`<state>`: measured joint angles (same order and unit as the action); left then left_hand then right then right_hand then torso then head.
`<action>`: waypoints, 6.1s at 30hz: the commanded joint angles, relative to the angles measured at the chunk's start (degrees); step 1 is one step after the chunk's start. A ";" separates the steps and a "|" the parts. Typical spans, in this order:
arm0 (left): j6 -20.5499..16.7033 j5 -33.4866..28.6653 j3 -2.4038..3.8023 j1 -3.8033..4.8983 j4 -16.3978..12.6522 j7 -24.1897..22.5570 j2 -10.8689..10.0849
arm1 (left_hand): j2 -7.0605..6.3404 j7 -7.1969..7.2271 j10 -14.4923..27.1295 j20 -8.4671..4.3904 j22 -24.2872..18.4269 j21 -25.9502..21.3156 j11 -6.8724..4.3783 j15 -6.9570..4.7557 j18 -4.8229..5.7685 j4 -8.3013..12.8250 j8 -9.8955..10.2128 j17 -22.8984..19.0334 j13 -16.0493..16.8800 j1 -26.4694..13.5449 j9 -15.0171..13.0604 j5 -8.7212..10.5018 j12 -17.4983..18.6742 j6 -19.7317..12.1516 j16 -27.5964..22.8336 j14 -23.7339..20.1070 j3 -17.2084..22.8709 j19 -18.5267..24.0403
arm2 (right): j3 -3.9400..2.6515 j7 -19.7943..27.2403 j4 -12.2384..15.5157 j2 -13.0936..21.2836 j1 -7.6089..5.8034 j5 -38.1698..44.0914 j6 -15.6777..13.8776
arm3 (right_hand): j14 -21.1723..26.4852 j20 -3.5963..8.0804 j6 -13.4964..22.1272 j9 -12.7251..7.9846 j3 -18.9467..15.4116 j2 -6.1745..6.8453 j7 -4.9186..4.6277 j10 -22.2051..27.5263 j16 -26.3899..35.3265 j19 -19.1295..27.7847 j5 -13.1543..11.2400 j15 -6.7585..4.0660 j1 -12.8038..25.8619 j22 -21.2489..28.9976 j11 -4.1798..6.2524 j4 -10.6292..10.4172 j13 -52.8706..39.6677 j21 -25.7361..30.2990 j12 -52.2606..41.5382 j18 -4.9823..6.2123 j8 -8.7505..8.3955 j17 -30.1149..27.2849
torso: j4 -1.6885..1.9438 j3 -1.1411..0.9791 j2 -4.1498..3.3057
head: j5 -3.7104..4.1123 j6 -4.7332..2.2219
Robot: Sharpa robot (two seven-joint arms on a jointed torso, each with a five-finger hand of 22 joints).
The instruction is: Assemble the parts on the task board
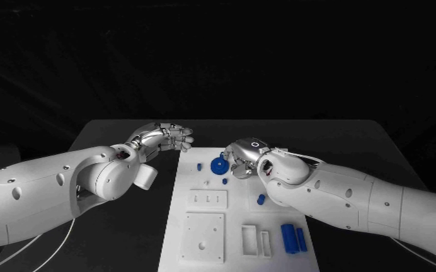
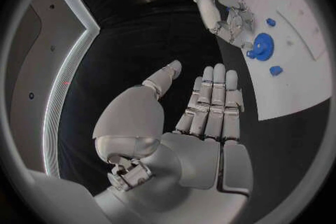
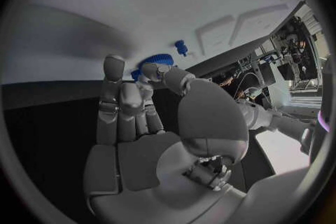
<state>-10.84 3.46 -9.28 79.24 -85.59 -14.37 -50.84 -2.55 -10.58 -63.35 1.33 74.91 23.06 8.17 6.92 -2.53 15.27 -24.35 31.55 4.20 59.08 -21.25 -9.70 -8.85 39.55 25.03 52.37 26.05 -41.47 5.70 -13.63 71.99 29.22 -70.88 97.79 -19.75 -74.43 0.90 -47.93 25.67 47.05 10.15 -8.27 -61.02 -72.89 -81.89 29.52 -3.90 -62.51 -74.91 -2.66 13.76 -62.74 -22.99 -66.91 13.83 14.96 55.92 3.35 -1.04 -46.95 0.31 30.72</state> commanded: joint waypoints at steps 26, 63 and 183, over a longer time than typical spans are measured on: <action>0.25 0.25 0.04 0.06 1.59 -0.84 -0.09 | 0.11 -1.52 0.04 -0.07 0.81 0.25 0.19 0.08 -0.92 0.36 0.31 0.12 -0.07 -0.25 -0.04 -0.35 0.36 -0.50 -0.34 0.21 0.23 0.38 | -1.41 10.18 5.61 6.78 -4.18 -21.82 -5.17 | 0.49 -3.31 0.59 -0.46 -3.54 2.37 -0.69 -0.24 10.18 6.47 -6.72 -0.06 1.69 5.67 0.29 -2.51 8.94 10.45 7.18 1.12 0.01 -8.13 | -0.42 -0.17 0.28 | 0.27 -1.31; 1.20 -0.25 -0.09 -0.09 5.06 -0.82 2.12 | 0.19 -1.56 0.07 -0.04 0.81 0.26 0.22 0.10 -0.90 0.38 0.35 0.14 -0.07 -0.39 -0.04 -0.38 0.40 -0.59 -0.38 0.18 0.23 0.39 | -1.35 19.66 4.48 15.46 -5.86 -70.53 8.06 | 13.52 -1.30 4.75 -0.52 -15.60 -2.86 -3.42 13.04 31.80 13.13 -8.20 6.14 -1.63 -1.67 -5.83 2.67 49.81 -16.99 33.87 1.17 3.50 -17.14 | -2.36 -1.35 1.81 | 0.63 -1.38; 2.65 0.41 -0.32 -0.36 4.63 0.09 0.50 | 0.30 -1.55 0.06 -0.01 0.81 0.24 0.23 0.13 -0.88 0.41 0.29 0.23 -0.06 -0.64 -0.10 -0.35 0.46 -0.57 -0.47 0.14 0.32 0.48 | 1.58 -4.91 2.22 12.38 3.32 -19.59 -15.33 | -0.23 11.26 -5.88 2.40 -8.13 5.29 2.04 1.81 7.51 -4.41 -26.70 -2.55 -0.21 -0.34 2.87 -8.70 11.60 -39.33 -6.10 0.33 6.54 12.32 | -3.60 -1.23 2.13 | 0.82 1.01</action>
<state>-9.16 3.55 -9.63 78.86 -80.77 -14.01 -50.33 -2.33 -10.64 -63.35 1.33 74.94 23.06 8.17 6.92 -2.52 15.40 -24.35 31.71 4.20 58.87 -21.30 -9.70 -8.64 39.20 24.80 52.37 26.18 -41.47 7.30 -19.03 74.22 41.66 -67.60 77.86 -34.96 -74.62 10.86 -53.47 28.05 38.68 15.46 -6.35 -59.29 -65.58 -84.85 3.06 -5.95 -62.24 -74.95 -0.29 5.06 -51.07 -62.05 -73.30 2.99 21.25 68.24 -0.24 -2.27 -44.81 1.16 31.70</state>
